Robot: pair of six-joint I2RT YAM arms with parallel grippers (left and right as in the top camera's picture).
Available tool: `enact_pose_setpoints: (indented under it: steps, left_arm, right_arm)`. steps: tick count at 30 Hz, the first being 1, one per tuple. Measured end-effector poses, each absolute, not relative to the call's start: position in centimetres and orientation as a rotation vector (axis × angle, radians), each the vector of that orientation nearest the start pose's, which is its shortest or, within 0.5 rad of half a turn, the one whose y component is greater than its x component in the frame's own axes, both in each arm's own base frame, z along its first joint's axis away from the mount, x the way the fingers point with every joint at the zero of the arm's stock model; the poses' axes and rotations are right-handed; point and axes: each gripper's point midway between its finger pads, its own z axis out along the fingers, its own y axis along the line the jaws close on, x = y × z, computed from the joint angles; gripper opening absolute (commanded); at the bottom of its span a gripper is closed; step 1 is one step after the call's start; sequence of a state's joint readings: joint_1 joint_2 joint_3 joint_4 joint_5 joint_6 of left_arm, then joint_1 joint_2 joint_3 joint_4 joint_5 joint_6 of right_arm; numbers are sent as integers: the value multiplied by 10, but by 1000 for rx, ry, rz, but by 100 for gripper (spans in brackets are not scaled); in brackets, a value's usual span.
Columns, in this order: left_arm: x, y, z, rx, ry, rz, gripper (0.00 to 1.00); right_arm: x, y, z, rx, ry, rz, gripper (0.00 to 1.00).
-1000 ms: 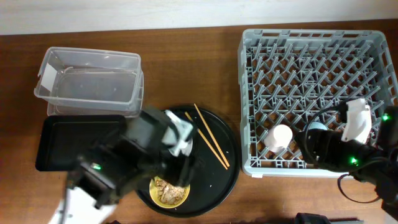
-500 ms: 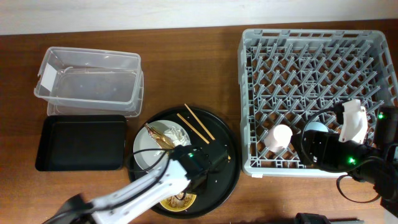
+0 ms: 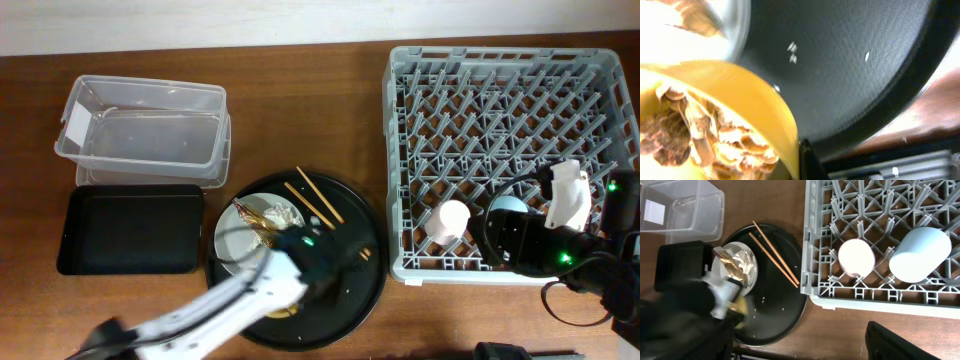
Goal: Sort waste into correct bins and load items into the dishwasher rack
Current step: 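Tip the yellow bowl over the black rectangular tray to dump food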
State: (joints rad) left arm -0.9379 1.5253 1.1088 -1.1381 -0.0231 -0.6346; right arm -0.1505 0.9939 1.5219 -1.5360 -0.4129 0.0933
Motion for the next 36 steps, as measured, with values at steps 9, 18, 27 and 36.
enact_pose_setpoints:
  steps: [9, 18, 27, 36]
  left_arm:
    - [297, -13, 166, -293, 2788, -860, 0]
    - [337, 61, 170, -454, 2066, -1586, 0]
    - [323, 47, 183, -371, 2005, -1630, 0]
    - [301, -4, 192, -108, 2150, -1650, 0]
  right_arm:
    - [190, 41, 313, 157, 2534, 507, 84]
    - [191, 41, 312, 157, 2535, 507, 88]
    - [190, 41, 312, 159, 2540, 508, 92]
    - [186, 41, 310, 165, 2557, 512, 93]
